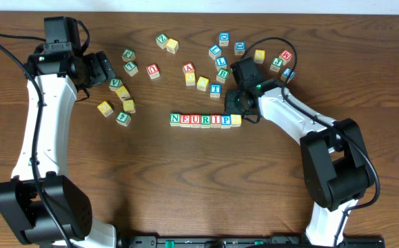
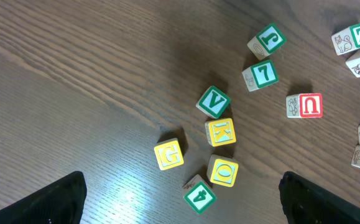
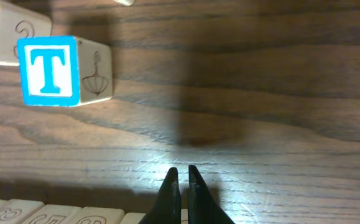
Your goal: Spell out NEURIPS
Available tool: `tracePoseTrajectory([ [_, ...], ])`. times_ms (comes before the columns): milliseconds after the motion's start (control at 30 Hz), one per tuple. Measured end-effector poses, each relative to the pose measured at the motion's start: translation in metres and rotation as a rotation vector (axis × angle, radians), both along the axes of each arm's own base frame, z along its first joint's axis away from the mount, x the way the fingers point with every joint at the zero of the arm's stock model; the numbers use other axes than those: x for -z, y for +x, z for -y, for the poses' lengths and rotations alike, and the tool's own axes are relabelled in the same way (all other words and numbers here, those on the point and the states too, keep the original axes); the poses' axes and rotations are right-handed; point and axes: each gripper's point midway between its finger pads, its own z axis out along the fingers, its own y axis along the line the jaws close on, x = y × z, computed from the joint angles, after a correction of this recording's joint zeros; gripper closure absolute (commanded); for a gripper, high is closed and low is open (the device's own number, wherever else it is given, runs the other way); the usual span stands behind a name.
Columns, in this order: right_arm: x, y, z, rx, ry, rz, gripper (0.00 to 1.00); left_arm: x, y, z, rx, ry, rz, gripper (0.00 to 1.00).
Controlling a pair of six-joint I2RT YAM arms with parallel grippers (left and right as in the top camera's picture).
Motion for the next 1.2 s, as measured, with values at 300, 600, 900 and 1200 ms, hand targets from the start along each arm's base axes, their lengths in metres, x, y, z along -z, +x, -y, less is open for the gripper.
tracePoseTrajectory([
  [300, 0.002, -0.006, -0.002, -0.021, -0.002, -0.021, 0.99, 0.0, 0.0, 0.0, 0.0, 0.0, 0.0, 0.02],
  [600, 0.002, -0.009, -0.003, -0.024, 0.0, -0.031, 0.99, 0.0, 0.0, 0.0, 0.0, 0.0, 0.0, 0.03],
  [900, 0.003, -0.011, -0.002, -0.025, -0.001, -0.042, 0.99, 0.0, 0.0, 0.0, 0.0, 0.0, 0.0, 0.02],
  [1200, 0.004, -0.013, -0.001, -0.025, -0.005, -0.051, 0.99, 0.0, 0.0, 0.0, 0.0, 0.0, 0.0, 0.02],
])
